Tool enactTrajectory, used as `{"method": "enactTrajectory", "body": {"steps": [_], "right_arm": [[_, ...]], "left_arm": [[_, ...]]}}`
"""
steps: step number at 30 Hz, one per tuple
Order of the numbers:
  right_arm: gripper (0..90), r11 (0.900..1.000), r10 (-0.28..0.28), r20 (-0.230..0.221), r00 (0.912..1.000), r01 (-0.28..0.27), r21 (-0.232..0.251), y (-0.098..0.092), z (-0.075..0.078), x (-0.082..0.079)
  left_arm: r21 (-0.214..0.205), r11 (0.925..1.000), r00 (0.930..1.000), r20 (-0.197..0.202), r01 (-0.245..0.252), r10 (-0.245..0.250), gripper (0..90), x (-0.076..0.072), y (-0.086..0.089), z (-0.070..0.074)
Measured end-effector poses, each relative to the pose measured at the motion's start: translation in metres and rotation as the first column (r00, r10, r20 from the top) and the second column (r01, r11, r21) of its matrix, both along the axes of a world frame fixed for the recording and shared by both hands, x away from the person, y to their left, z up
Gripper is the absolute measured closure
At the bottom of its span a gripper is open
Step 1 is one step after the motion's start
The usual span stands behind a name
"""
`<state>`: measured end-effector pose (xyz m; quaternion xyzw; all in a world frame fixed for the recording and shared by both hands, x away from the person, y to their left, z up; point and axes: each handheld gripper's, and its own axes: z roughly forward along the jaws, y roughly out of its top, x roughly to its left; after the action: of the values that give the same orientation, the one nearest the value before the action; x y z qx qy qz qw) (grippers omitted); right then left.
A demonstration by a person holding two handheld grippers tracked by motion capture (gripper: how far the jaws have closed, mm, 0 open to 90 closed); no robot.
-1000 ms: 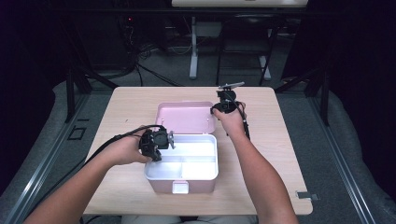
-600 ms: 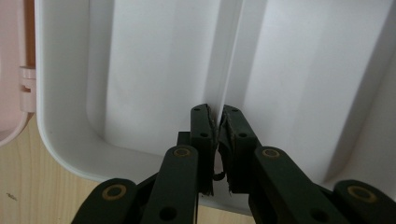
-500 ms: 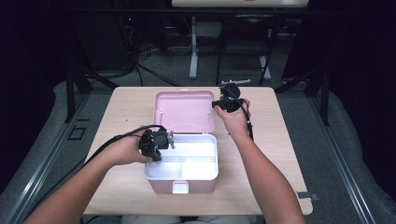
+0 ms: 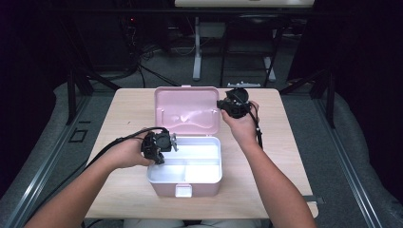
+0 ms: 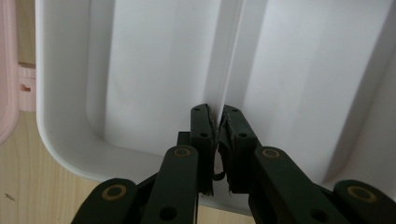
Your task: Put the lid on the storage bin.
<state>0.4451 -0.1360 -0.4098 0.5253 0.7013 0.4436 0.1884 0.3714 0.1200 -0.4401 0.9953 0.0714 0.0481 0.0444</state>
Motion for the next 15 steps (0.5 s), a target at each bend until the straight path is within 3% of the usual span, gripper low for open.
{"method": "enactTrajectory", "body": {"steps": [15], "right_arm": [[87.3, 0.9987, 0.049, 0.118, 0.9918, -0.047, -0.018, -0.004, 0.012, -0.041]], "left_arm": [[-0.008, 0.9999, 1.0000, -0.001, -0.007, 0.007, 83.7, 0.000, 0.001, 0.000]]}}
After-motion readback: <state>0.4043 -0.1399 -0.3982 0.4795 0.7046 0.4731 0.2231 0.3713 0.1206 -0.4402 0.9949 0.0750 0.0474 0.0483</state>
